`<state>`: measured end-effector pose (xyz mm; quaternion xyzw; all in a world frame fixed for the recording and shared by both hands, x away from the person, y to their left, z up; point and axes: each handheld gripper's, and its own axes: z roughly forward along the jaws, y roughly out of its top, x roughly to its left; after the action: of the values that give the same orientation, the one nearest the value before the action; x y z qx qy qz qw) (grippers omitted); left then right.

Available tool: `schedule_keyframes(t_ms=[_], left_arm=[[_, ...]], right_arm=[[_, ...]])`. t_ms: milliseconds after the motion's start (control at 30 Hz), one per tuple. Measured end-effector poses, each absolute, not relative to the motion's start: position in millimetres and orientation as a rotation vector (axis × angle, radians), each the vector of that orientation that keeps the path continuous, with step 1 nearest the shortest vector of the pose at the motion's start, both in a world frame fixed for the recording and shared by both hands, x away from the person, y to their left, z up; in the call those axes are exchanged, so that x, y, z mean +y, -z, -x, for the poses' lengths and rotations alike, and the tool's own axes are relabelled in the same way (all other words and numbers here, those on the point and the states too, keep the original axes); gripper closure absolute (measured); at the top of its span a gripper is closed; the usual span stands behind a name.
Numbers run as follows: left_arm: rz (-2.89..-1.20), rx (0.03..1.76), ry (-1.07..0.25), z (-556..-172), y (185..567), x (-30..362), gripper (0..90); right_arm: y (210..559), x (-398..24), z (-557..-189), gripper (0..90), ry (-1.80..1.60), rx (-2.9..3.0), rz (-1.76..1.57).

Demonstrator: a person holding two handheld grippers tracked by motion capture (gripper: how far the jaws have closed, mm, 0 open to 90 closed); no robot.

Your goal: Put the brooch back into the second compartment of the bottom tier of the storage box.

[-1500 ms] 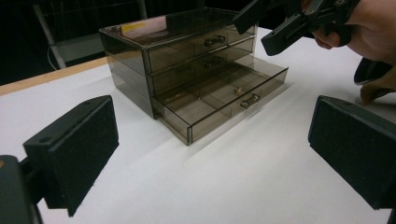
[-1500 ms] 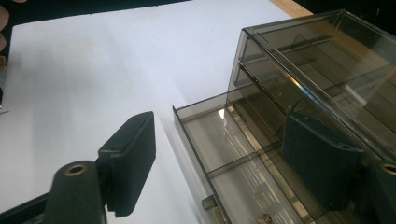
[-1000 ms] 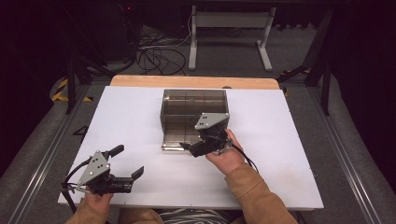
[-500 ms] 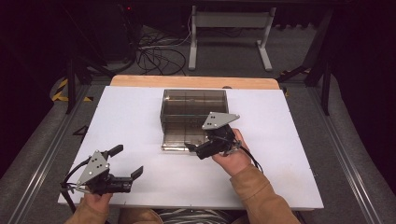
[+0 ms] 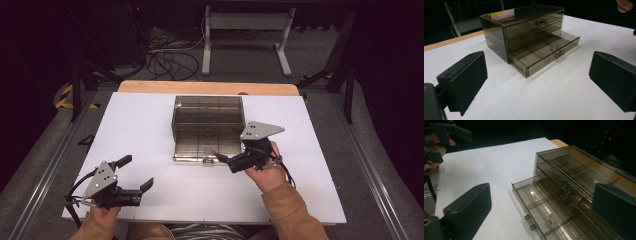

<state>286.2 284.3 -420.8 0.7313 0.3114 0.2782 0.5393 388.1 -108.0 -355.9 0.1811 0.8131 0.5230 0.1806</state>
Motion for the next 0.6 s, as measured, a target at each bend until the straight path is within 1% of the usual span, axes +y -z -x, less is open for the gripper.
schedule_keyframes(t_ms=[600], left_arm=[[-1.738,0.752,-0.654,-286.1,421.2,283.6,2.7]], right_arm=[[374.8,-161.1,-369.1,1.0,-1.548,2.192,-0.605]])
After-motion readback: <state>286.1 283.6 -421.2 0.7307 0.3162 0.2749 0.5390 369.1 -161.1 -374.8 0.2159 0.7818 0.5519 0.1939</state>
